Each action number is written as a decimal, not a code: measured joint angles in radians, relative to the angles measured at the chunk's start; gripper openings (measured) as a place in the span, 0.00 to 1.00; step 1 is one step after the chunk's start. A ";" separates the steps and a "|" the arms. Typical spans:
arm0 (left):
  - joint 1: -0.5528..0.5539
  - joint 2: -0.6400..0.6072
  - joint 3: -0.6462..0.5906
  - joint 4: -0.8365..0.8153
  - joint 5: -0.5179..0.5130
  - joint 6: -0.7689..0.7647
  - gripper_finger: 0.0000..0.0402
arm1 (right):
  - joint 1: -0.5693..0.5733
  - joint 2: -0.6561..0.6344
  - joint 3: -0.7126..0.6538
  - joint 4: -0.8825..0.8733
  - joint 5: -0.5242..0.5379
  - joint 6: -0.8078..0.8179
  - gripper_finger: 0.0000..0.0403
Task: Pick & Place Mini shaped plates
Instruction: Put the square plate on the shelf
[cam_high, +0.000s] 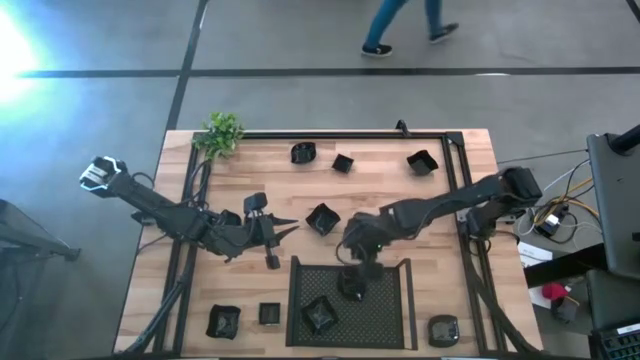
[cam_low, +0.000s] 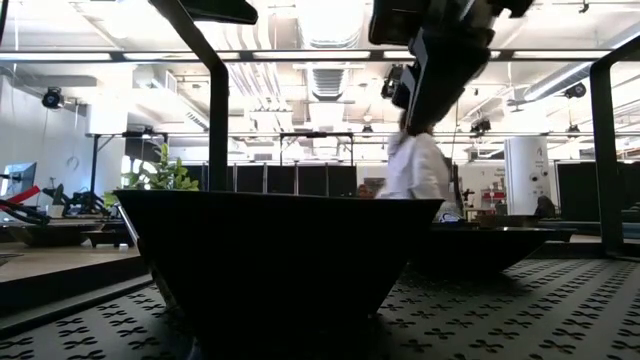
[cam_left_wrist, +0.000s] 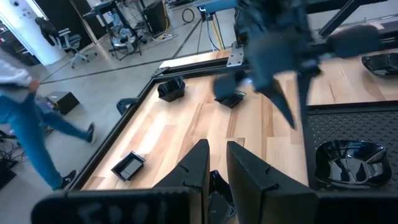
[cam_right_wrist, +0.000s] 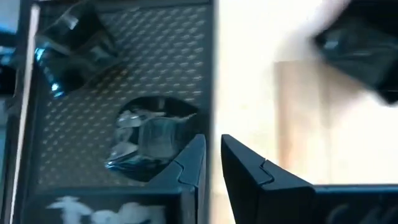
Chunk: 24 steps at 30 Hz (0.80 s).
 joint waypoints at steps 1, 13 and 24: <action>0.000 0.000 0.000 -0.002 0.000 0.000 0.13 | -0.010 -0.017 0.003 -0.020 0.016 0.008 0.12; 0.000 0.000 0.000 -0.003 0.000 0.001 0.13 | -0.118 -0.244 -0.024 -0.327 0.330 0.234 0.12; 0.000 0.000 0.000 -0.002 0.000 0.001 0.13 | -0.310 -0.366 -0.202 -0.400 0.373 0.350 0.12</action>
